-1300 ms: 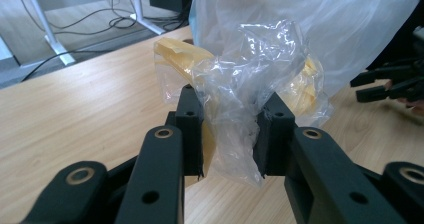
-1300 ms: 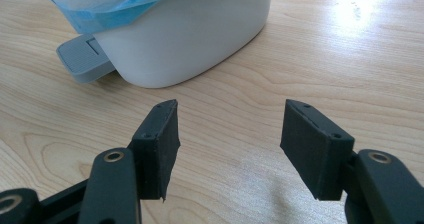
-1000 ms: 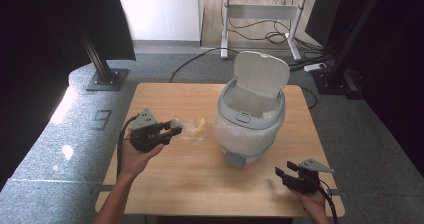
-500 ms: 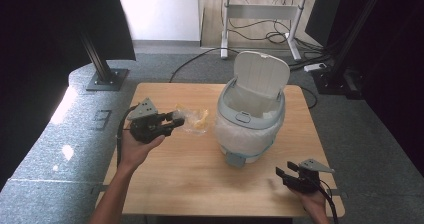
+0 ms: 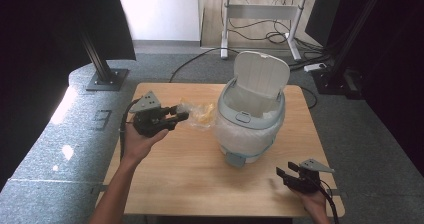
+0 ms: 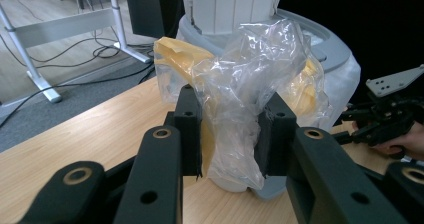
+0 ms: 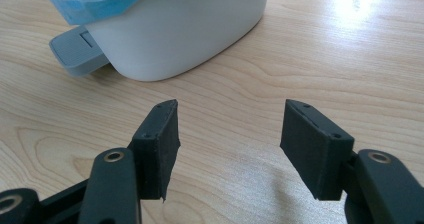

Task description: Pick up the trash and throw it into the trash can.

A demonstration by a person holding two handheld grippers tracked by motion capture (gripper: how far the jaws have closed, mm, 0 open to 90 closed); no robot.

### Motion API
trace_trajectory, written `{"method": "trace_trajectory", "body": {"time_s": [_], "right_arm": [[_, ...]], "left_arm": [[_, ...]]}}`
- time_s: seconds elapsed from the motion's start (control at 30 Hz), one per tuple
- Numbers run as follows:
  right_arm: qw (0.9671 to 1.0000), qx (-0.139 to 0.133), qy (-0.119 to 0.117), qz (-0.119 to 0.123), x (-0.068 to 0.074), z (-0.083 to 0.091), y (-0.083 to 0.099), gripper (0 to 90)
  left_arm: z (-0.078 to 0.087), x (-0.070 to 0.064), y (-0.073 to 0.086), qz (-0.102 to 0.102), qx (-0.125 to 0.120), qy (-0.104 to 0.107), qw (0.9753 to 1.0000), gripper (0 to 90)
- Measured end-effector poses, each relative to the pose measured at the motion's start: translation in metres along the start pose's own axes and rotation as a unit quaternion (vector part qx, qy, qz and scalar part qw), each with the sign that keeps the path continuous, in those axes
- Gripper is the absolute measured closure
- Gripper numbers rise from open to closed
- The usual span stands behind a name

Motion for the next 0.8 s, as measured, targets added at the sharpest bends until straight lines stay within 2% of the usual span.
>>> {"method": "trace_trajectory", "body": {"time_s": [0.17, 0.27, 0.8], "right_arm": [[1.0, 0.007, 0.005, 0.002, -0.003, -0.003, 0.004, 39.6], [0.9999, 0.012, 0.005, 0.0, -0.004, -0.005, 0.007, 39.6], [0.9997, 0.024, 0.005, 0.002, -0.004, -0.009, 0.011, 39.6]], "left_arm": [[-0.001, 0.002, -0.007, 0.004, -0.005, 0.001, 1.0, 67.2], [-0.001, 0.001, -0.012, 0.009, -0.011, 0.013, 0.9998, 67.2], [-0.011, 0.0, -0.034, 0.0, -0.009, 0.017, 0.9998, 66.9]]}}
Point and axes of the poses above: each handheld gripper's, and its own axes: z roughly backward along the jaws, y roughly out of its underside, x roughly to its left, the point moved 6 cm from there along -z, roughly forward along the jaws
